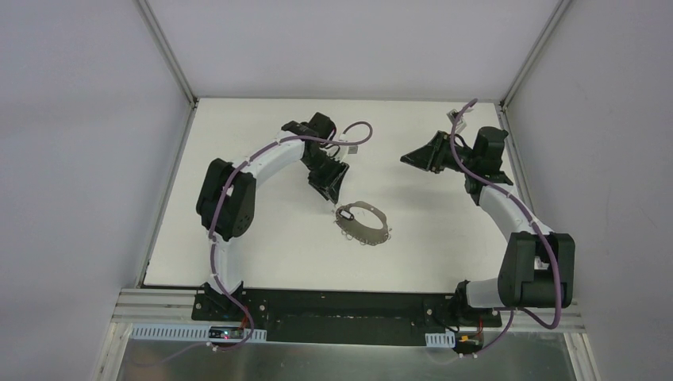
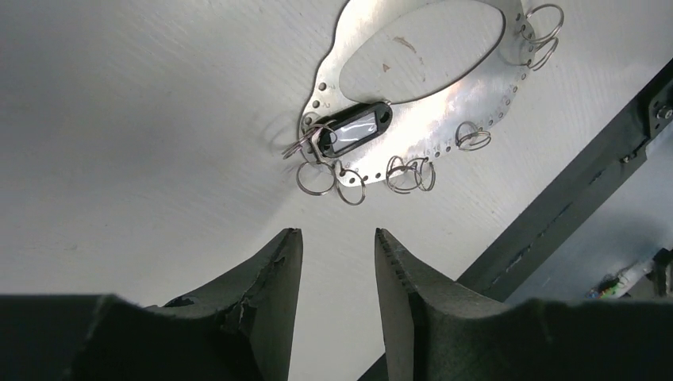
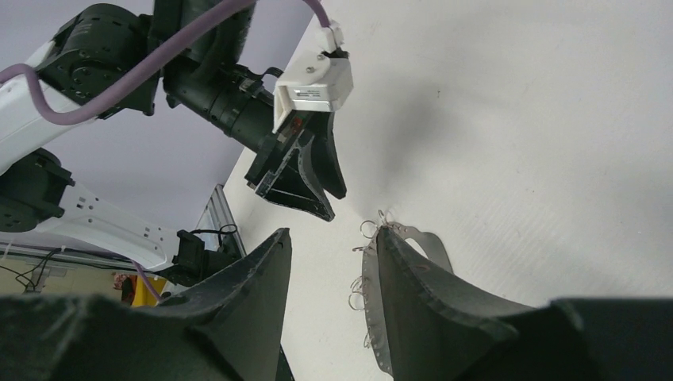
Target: Put the keys on the keyring
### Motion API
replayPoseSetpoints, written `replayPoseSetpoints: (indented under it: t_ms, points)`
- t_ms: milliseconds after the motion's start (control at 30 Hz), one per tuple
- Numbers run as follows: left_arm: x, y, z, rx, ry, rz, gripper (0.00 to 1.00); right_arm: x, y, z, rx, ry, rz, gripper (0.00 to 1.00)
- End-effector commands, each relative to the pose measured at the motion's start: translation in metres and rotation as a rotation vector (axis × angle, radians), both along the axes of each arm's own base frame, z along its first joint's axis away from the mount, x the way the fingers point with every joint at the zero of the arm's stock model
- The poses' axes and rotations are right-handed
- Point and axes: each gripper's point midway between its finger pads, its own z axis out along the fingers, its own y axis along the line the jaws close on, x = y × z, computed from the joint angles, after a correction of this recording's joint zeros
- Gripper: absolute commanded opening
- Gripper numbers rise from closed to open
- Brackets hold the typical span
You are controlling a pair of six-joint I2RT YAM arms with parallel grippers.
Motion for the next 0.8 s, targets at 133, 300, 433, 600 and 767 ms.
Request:
replayPoseSetpoints:
  t_ms: [133, 300, 433, 600, 767]
  points:
    - [0.027, 0.035, 0.056, 0.072, -0.364, 0.023, 0.41, 0.002, -0.014, 0.034, -0.116, -0.169, -0.073, 0.54]
    - [0.037, 0.062, 0.082, 0.133, -0.542, 0.076, 0.44, 0.009, -0.025, 0.048, -0.196, -0.227, -0.141, 0.73]
    - [0.038, 0.078, 0.105, 0.121, -0.621, 0.139, 0.47, 0.013, -0.037, 0.051, -0.283, -0.265, -0.188, 0.91]
    - [0.037, 0.102, 0.117, 0.112, -0.641, 0.257, 0.73, 0.002, -0.037, 0.047, -0.308, -0.278, -0.163, 1.0]
    - [0.02, 0.116, 0.115, 0.056, -0.577, 0.302, 0.8, -0.015, -0.031, 0.046, -0.311, -0.331, -0.121, 1.0]
